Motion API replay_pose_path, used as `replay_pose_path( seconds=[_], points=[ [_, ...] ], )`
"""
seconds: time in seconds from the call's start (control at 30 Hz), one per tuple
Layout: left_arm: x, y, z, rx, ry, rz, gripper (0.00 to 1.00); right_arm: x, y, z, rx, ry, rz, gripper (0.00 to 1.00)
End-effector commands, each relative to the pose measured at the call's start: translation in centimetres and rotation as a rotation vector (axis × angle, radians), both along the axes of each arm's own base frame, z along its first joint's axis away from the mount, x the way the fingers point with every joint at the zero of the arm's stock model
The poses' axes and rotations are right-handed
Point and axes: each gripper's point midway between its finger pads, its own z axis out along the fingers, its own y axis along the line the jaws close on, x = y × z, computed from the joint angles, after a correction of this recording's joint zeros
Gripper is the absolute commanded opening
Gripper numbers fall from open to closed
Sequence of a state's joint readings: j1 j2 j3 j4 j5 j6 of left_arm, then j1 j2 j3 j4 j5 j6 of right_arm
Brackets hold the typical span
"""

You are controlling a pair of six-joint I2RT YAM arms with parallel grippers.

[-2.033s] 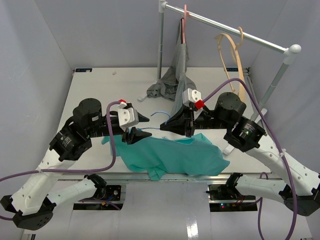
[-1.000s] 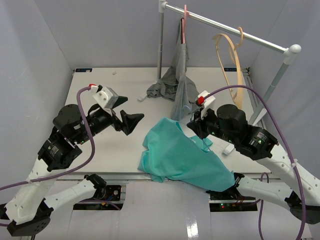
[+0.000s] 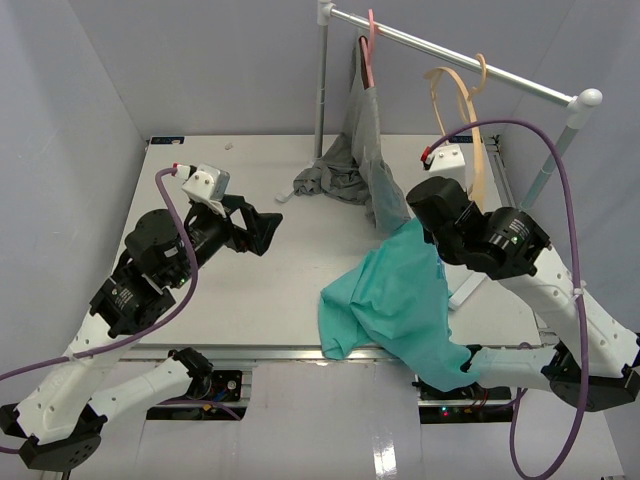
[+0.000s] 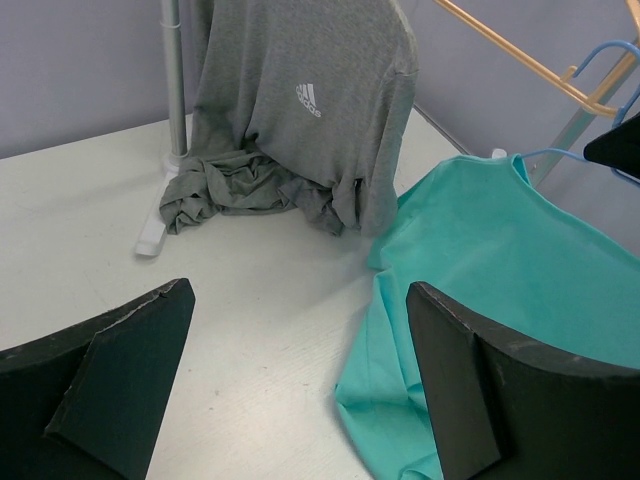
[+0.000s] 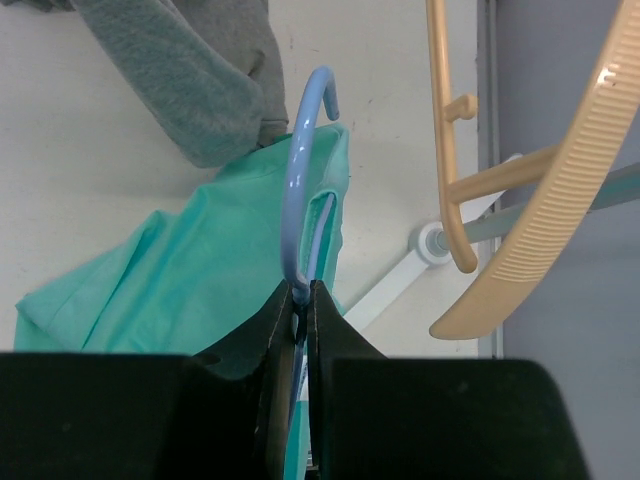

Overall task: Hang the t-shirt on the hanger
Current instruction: Place the hanger at the clothesline.

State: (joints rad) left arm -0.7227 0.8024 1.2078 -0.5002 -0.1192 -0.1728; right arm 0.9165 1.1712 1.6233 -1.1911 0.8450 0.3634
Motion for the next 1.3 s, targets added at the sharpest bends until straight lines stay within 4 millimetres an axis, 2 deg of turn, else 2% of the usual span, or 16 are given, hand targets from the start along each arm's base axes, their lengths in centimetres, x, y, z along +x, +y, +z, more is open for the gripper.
replay_pose_path(
  seconds=[0.0,0.07,0.17,0.27,0.33,0.43,0.53,0.63,0.7,0.77,0.87,0.9,1.0,1.13,1.27],
  points=[
    [0.1,-0.4,-0.4,-0.006,0.016,-0.009,0.98,1.7,0.0,2.9,-0.011,-0.108,-0.037,0.08],
    [0.0,-0.4,-0.4,-0.008,0.016,-0.01,0.98,3.2,1.9,3.9,-0.072,-0.171,0.084,0.08],
    [0.0,-0.3,-0.3,-0.011,0.012,-0.009,0.98,5.0,5.9,5.8,-0.019,-0.271,0.23,0.08],
    [0.0,-0.3,-0.6,-0.008,0.013,-0.009,0.98,5.7,8.9,7.1,-0.014,-0.33,0.37,0.08],
    [0.0,-0.3,-0.6,-0.009,0.012,-0.011,0.98,5.9,10.1,8.0,0.005,-0.352,0.415,0.08],
    [0.1,-0.1,-1.2,0.002,0.015,0.002,0.98,5.5,11.0,8.1,0.036,-0.321,0.456,0.08],
    [0.1,0.0,-1.2,-0.002,0.009,0.006,0.98,5.4,10.2,8.9,0.06,-0.344,0.417,0.08],
    [0.3,-0.1,-1.3,-0.013,0.011,0.014,0.98,6.6,8.3,10.1,0.018,-0.378,0.283,0.08],
    [0.6,0.1,-1.1,-0.031,0.008,0.033,0.98,7.7,7.3,11.5,-0.008,-0.406,0.187,0.08],
    [0.9,0.2,-1.4,-0.043,0.013,0.052,0.98,8.6,6.7,13.9,0.008,-0.452,0.12,0.08],
    [0.9,0.2,-1.8,-0.052,0.014,0.058,0.98,11.1,7.1,15.2,-0.002,-0.477,0.039,0.08],
    [0.8,0.2,-2.0,-0.051,0.016,0.056,0.98,11.9,7.2,15.0,-0.014,-0.473,0.021,0.08],
    [0.8,0.2,-2.9,-0.034,0.021,0.048,0.98,13.0,6.9,16.2,0.013,-0.498,-0.045,0.08],
    [0.6,0.4,-3.6,-0.015,0.021,0.048,0.98,15.2,7.7,15.5,0.01,-0.5,-0.1,0.08],
    [0.2,0.5,-4.2,-0.014,0.023,0.037,0.98,16.7,7.7,16.4,0.054,-0.55,-0.151,0.08]
  ],
)
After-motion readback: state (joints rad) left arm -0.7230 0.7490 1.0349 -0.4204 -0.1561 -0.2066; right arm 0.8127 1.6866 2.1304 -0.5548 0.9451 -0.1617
